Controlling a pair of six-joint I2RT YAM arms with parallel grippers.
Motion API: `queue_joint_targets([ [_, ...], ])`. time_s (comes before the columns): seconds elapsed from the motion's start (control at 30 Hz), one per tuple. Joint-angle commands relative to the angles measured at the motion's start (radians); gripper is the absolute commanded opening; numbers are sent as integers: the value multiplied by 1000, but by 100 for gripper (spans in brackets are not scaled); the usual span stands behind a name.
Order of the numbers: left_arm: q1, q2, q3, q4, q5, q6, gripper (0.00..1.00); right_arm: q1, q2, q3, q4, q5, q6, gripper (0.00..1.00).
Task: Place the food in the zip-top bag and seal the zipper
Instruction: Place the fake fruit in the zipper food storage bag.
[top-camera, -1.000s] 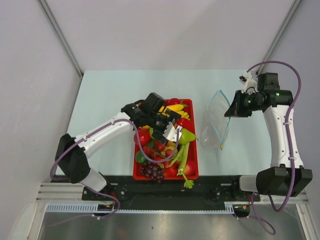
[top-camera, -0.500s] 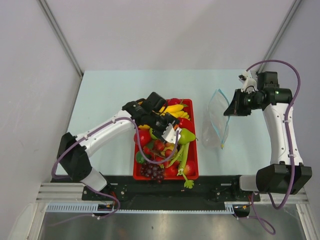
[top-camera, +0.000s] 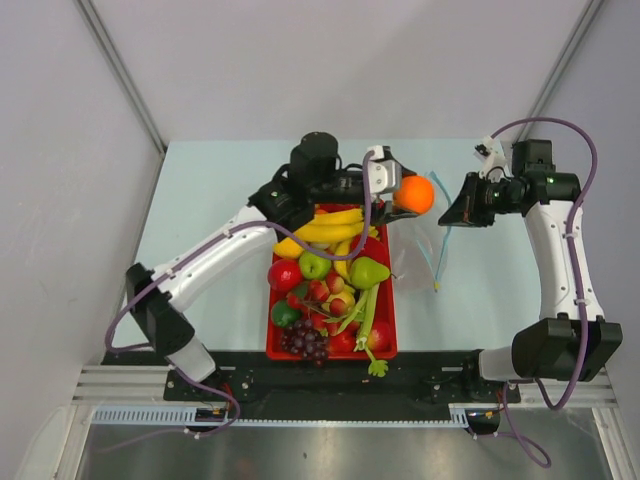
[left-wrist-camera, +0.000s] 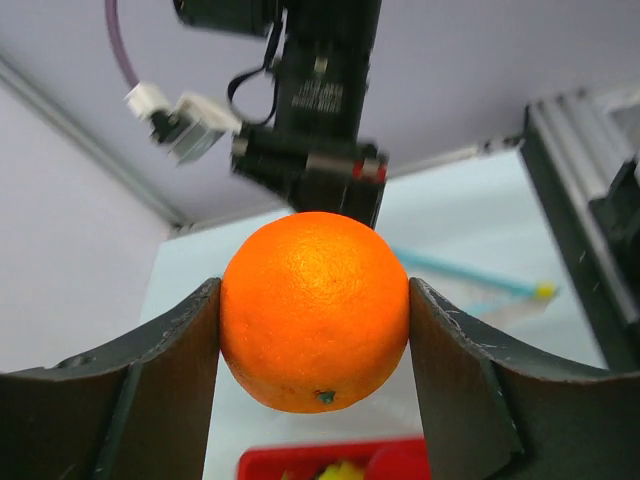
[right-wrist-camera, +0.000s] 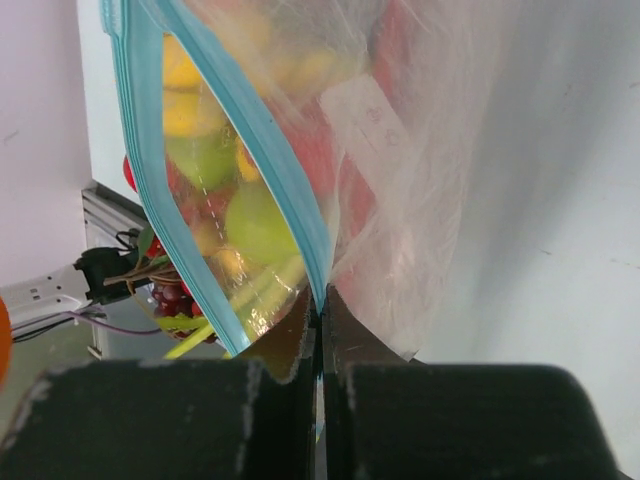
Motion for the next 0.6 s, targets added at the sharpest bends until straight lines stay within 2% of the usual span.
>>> queue_joint_targets([
  [0.0,-65,107,60,278,-33,-360,34,3,3,40,37,-62,41,0],
  [0.17,-92,225,135,209,-127,-387,34,-2,-10,47,23,-74,30,0],
  [0.3,-91,231,121,88,-220,-303,34,-19,-26,43,3,-79,7,0],
  [0.47,-91,223,101,-16,-259,-235,34,-32,-31,39,-5,-101,-8,0],
  [0.57,-91,274,199,-148,-289,-204,41,-39,-31,40,4,-115,-8,0],
])
